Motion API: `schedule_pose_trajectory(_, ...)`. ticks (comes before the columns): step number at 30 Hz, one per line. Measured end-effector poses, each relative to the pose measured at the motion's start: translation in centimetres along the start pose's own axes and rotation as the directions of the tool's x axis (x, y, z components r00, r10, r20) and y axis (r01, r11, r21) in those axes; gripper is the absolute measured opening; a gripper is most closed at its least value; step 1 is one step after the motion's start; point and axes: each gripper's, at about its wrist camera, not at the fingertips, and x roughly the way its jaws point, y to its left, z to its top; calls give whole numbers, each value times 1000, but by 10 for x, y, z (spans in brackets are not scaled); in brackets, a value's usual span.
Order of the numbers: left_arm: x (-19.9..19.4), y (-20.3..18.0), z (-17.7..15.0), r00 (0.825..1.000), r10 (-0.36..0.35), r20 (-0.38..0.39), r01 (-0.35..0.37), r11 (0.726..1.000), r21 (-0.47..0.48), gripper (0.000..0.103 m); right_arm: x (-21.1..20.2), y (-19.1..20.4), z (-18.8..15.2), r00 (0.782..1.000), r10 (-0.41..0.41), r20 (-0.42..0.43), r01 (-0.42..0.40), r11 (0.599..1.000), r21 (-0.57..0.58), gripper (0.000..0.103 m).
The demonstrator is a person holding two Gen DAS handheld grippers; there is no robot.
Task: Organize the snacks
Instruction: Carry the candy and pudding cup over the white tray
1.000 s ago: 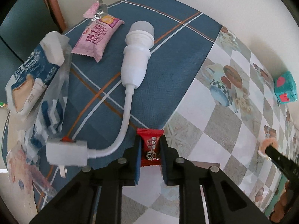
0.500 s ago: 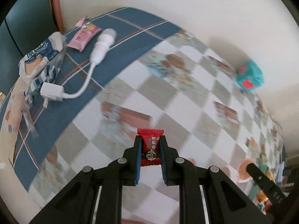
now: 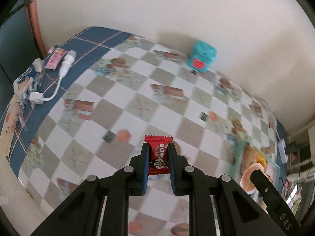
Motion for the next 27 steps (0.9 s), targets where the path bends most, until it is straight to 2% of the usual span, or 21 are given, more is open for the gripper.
schedule_pose_trajectory(6,-9,-56,-22,1000,-20,3,20,996,92,19,-19,-51,-9,998,-64,10,62,993,97,49)
schedule_pose_trajectory(13,-12,-125,-50,999,-49,8,46,967,251,19,-28,-126,-5,990,-139,4,135,964,227,49)
schedule_pose_trajectory(16,-11,-156,-64,998,-68,2,64,942,329,19,-28,-155,-2,984,-177,-6,172,945,279,49)
schedule_pose_trajectory(20,-2,-197,-83,994,-100,-40,107,899,424,19,-24,-194,0,982,-184,-41,186,915,357,49)
schedule_pose_trajectory(25,17,-234,-97,982,-144,-121,184,855,485,19,-22,-220,-1,984,-170,-52,176,895,410,50)
schedule_pose_trajectory(27,24,-245,-97,977,-159,-140,208,845,493,19,-23,-227,-1,984,-172,-53,178,887,425,50)
